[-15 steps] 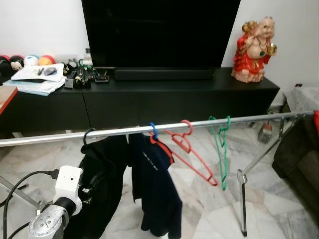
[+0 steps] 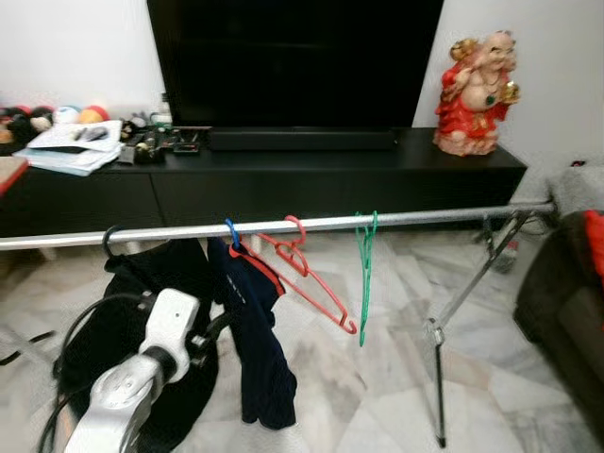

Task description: Hang hanger

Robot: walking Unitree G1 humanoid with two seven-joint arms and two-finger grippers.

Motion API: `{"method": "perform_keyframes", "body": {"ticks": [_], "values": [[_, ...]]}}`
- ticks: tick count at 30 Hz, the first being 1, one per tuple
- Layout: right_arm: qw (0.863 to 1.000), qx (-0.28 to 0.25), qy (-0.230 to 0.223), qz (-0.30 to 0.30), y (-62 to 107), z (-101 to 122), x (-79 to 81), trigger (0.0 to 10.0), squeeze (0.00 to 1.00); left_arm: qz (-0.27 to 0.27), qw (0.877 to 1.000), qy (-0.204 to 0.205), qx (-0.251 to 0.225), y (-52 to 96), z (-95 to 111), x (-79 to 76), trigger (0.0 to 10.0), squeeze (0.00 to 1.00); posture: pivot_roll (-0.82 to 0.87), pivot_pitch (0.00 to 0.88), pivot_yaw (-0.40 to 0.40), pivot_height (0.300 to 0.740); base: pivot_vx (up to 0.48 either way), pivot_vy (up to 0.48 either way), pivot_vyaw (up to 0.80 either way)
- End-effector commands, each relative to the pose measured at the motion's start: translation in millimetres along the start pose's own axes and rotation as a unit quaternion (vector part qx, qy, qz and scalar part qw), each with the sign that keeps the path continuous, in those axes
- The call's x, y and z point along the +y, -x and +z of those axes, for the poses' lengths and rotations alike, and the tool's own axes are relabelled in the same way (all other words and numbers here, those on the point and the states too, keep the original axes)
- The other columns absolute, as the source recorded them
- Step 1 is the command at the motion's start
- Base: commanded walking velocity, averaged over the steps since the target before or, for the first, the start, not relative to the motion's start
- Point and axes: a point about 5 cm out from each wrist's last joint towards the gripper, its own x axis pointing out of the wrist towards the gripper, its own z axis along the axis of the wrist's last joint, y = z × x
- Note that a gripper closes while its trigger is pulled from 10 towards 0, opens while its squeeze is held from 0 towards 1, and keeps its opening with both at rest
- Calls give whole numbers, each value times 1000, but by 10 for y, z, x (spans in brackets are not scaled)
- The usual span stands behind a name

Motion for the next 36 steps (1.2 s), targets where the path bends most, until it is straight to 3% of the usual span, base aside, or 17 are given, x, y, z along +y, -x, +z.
{"method": "perform_keyframes", "body": {"ticks": [1,10,15,21,24,27,29,30,31,32,34,36], "values": [[1000,-3,-3,2,-12,33,43,10000,0,22,1000,5,15,-20,-26,77,10000,0,139,0,-15,740,0,0,0],[1000,-7,-9,-3,-16,59,42,10000,0,54,998,11,34,-19,-154,99,10000,0,131,0,-8,740,0,0,0],[1000,-4,-4,-4,-13,48,22,10000,0,63,997,24,42,49,-256,83,10000,0,132,0,-14,740,0,0,0],[1000,-4,15,0,-9,54,-4,10000,0,119,989,65,52,225,-447,218,10000,0,151,0,-37,740,0,0,0],[1000,-6,24,4,-6,57,-12,10000,0,130,979,71,138,466,-869,249,10000,0,159,0,-45,740,0,0,0],[1000,-6,24,4,-6,58,-12,10000,0,117,975,67,175,542,-1039,214,10000,0,157,0,-45,740,0,0,0],[1000,-9,22,5,-5,53,-3,10000,0,94,960,45,261,716,-1412,151,10000,0,156,0,-39,740,0,0,0],[1000,-9,22,5,-5,53,-3,10000,0,94,960,45,261,716,-1412,151,10000,0,156,0,-39,740,0,0,0],[1000,-10,23,5,-6,52,7,10000,0,107,944,41,310,834,-1607,157,10000,0,150,0,-33,740,0,0,0],[1000,-11,21,5,-6,51,12,10000,0,115,936,44,328,889,-1681,160,10000,0,151,0,-33,740,0,0,0],[1000,-12,19,5,-7,50,16,10000,0,120,932,47,339,925,-1727,160,10000,0,152,0,-33,740,0,0,272],[999,-22,32,14,-46,214,130,10000,0,148,902,71,400,1136,-1944,143,10000,0,165,0,-31,740,0,141,800]]}}
